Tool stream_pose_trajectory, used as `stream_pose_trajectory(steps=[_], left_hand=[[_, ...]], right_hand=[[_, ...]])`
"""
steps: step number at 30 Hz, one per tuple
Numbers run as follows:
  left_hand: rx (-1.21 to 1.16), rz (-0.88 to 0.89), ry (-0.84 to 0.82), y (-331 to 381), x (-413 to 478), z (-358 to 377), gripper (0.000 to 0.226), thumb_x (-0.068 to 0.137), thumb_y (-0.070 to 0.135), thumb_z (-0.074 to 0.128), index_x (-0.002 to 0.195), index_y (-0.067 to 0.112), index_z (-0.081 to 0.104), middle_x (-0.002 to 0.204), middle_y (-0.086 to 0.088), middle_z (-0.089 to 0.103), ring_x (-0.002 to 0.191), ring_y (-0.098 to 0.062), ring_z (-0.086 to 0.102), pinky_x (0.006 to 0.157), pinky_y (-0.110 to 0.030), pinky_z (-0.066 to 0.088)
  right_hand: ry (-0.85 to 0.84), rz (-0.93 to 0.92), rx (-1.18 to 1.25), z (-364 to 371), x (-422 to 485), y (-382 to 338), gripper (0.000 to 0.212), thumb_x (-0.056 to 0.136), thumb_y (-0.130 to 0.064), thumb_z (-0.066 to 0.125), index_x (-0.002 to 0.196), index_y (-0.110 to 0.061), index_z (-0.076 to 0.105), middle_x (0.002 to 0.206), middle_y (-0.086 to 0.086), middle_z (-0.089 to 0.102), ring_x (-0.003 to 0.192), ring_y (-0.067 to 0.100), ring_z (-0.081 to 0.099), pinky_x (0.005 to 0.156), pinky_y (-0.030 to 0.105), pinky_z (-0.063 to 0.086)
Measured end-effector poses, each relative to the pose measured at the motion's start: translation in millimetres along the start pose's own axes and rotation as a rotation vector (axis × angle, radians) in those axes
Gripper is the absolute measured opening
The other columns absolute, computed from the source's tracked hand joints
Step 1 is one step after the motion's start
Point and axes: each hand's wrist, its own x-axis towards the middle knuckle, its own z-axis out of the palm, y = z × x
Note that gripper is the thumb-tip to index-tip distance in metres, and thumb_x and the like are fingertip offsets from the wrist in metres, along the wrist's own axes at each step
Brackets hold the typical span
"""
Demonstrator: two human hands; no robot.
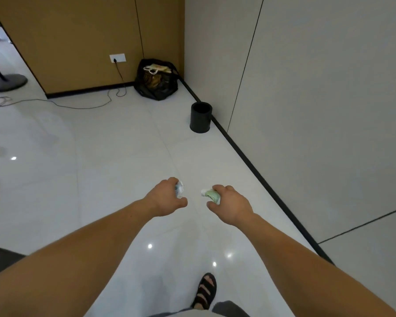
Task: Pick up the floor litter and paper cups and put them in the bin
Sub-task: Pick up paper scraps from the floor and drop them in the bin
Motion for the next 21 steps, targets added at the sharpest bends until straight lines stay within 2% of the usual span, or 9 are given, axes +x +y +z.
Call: stream_pose_trajectory(steps=[3,8,12,14,18,21], left_hand=[[-0.007,-0.025,0.042,9.6,51.9,-19.8,0.051,0.081,0.034,0.067,0.125,0.018,0.046,0.113,0.001,0.053,0.089,-0.016,0.054,0.065,-0.023,0.044],[-0.043,-0.059,0.008,10.7,128.7,-46.0,0.056,0.080,0.034,0.068,0.128,0.017,0.044,0.117,0.000,0.053,0.097,-0.018,0.056,0.077,-0.027,0.045],[-0.087,-0.080,0.026,-1.8,209.8,-83.2,0.046,0.079,0.031,0.068,0.119,0.019,0.048,0.107,0.004,0.054,0.087,-0.014,0.057,0.064,-0.023,0.045],[-0.087,-0.087,0.010,-8.1,254.0,-102.2,0.044,0.079,0.032,0.068,0.117,0.020,0.048,0.108,0.003,0.054,0.088,-0.015,0.057,0.064,-0.024,0.046],[-0.060,-0.077,-0.005,-9.0,338.7,-143.3,0.061,0.081,0.034,0.067,0.133,0.019,0.041,0.119,0.000,0.050,0.094,-0.017,0.054,0.069,-0.025,0.043],[-0.015,-0.013,-0.023,-0.9,398.7,-172.1,0.066,0.081,0.036,0.067,0.138,0.017,0.038,0.129,-0.003,0.050,0.095,-0.016,0.050,0.074,-0.026,0.042]], right_hand=[[0.002,-0.053,-0.003,-22.8,60.0,-0.8,0.054,0.092,-0.047,0.050,0.142,-0.031,0.037,0.129,0.001,0.046,0.101,0.024,0.059,0.079,0.032,0.046],[-0.045,-0.063,-0.042,-45.6,145.8,0.5,0.055,0.092,-0.048,0.050,0.142,-0.029,0.038,0.128,0.002,0.048,0.101,0.024,0.059,0.081,0.032,0.046],[-0.073,-0.058,-0.063,-56.8,230.3,-10.5,0.055,0.092,-0.049,0.050,0.142,-0.029,0.037,0.129,0.001,0.047,0.103,0.024,0.059,0.083,0.034,0.048],[-0.073,-0.045,-0.070,-65.6,273.6,-20.5,0.056,0.092,-0.050,0.050,0.142,-0.029,0.037,0.130,0.001,0.047,0.103,0.024,0.059,0.083,0.034,0.048],[-0.043,-0.008,-0.055,-93.0,353.9,-39.4,0.056,0.092,-0.050,0.050,0.143,-0.030,0.037,0.130,0.000,0.047,0.101,0.023,0.059,0.080,0.033,0.048],[-0.015,0.006,-0.039,-113.2,409.5,-49.7,0.055,0.092,-0.049,0.050,0.142,-0.030,0.037,0.129,0.001,0.047,0.100,0.024,0.059,0.080,0.033,0.049]])
